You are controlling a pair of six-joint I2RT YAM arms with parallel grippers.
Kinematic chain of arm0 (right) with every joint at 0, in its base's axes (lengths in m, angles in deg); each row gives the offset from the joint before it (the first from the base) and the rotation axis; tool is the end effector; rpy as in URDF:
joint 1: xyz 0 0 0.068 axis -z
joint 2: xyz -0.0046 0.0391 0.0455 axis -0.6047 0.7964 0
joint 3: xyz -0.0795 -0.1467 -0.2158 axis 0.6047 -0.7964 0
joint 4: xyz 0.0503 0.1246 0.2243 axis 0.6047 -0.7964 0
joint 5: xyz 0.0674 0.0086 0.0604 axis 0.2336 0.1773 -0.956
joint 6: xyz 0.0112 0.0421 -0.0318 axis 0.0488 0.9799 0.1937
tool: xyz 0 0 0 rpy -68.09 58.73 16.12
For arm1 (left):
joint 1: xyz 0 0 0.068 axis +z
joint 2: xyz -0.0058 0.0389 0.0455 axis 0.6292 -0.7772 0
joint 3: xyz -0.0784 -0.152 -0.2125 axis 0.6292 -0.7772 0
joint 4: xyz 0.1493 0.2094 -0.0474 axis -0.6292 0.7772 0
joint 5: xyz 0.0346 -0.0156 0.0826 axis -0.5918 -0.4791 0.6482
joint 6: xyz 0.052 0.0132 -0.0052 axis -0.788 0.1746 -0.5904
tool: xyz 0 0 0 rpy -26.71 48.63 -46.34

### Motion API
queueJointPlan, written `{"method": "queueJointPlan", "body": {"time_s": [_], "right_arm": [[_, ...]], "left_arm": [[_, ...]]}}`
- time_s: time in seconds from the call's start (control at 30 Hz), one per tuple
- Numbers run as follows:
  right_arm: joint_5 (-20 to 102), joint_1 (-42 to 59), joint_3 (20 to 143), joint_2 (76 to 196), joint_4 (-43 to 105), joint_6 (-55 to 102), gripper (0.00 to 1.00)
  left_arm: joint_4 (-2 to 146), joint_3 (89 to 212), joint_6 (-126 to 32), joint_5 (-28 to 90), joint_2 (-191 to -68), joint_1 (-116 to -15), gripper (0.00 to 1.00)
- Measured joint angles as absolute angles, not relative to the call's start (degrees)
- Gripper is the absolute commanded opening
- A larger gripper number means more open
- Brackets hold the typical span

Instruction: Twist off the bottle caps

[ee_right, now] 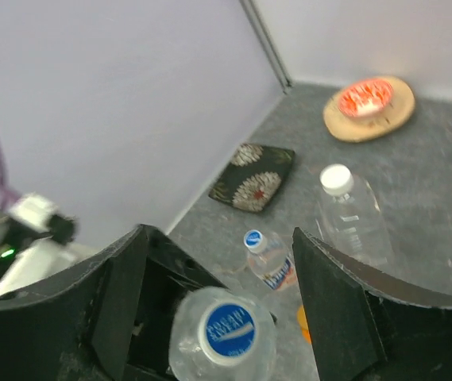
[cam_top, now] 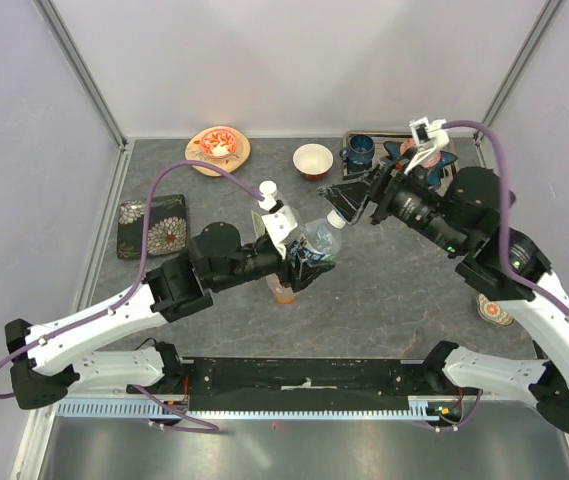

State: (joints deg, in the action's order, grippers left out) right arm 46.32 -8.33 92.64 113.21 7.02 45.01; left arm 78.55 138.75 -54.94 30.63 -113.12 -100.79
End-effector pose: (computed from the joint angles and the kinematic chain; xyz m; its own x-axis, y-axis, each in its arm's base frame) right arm 0.1235 0.1280 0.5144 -0.3173 0.3592 -0.8777 -0.6718 0.5681 0.4753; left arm 0.1083 -0.2131 0.3991 -0.0804 0.0321 -0.9962 0.9385 0.3391 -0.0648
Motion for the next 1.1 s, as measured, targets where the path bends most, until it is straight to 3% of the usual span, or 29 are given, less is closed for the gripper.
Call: {"method": "queueJointPlan", "body": {"time_s": [0.3, 0.87, 0.97, 1.07, 1.1], "right_arm": [[51.61, -8.33, 88.99, 115.2, 3.59, 51.3, 0.75], [51.17, -8.33, 86.76, 116.75, 5.36, 53.0, 0.54], [50.86, -8.4, 86.52, 116.75, 5.89, 53.14, 0.44], [50.34, -8.57, 86.17, 116.75, 6.34, 53.16, 0.27], [50.38, -8.57, 86.0, 116.75, 6.37, 53.27, 0.12]], "left_arm": [[78.35, 137.48, -60.65, 52.07, -113.03, -104.11, 0.25], [78.37, 136.82, -62.18, 56.27, -113.03, -104.49, 0.26], [78.35, 136.67, -62.22, 56.29, -113.01, -104.49, 0.26], [78.37, 136.28, -62.24, 56.29, -113.01, -104.49, 0.26], [78.35, 136.12, -62.27, 56.4, -113.01, -104.49, 0.26]]}}
